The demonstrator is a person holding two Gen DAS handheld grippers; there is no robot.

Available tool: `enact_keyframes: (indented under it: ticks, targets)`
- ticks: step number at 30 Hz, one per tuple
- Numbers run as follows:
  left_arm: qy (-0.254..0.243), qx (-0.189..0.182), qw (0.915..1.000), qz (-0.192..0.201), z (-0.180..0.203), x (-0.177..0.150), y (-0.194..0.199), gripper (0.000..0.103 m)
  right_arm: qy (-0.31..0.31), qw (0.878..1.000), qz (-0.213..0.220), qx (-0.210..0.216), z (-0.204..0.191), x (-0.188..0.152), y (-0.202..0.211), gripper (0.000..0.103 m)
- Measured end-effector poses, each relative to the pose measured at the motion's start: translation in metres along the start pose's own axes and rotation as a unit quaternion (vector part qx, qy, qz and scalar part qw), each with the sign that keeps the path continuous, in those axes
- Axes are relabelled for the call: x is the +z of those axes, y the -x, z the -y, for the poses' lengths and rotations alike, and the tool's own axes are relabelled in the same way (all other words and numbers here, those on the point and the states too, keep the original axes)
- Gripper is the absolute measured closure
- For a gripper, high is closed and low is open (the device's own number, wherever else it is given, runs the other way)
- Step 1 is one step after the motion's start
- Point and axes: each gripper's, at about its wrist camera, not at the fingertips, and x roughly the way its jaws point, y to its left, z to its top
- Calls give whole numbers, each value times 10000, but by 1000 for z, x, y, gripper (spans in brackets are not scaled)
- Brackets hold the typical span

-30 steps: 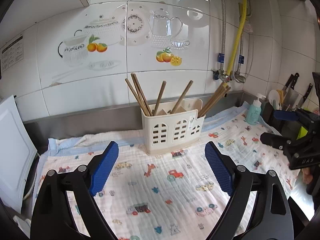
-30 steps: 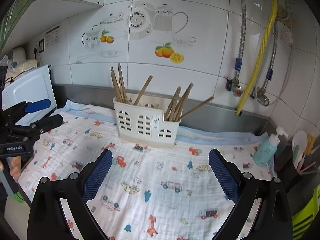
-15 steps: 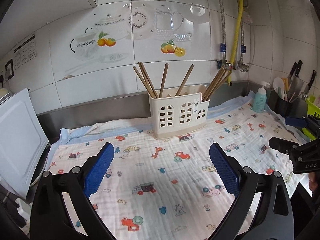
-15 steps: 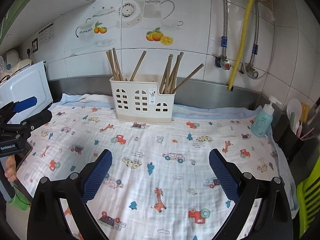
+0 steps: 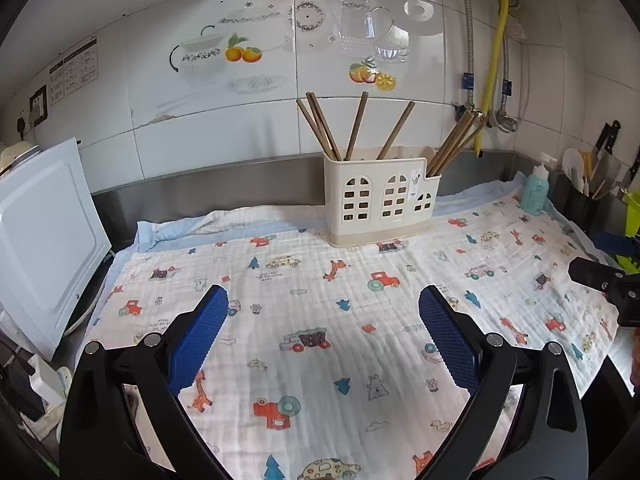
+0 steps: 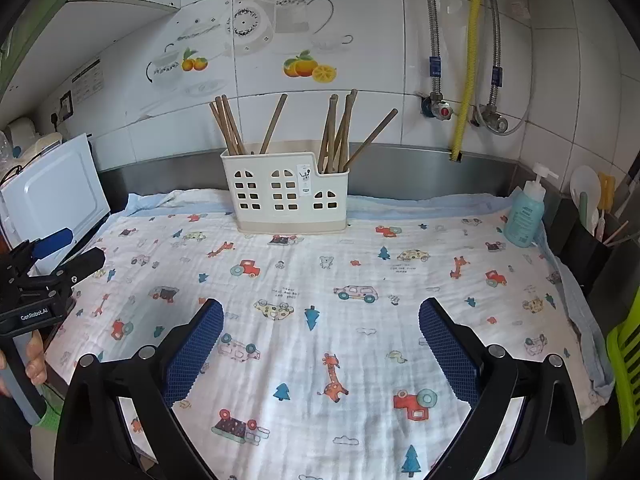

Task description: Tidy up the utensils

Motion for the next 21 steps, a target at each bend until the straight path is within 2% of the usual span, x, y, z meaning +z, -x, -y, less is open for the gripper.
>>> enact_keyframes:
  ticks: [21]
  targets:
    - [289,-39,9995,-132,-6,-14,1,7,-148,9998,85,55,3,-2,8,7]
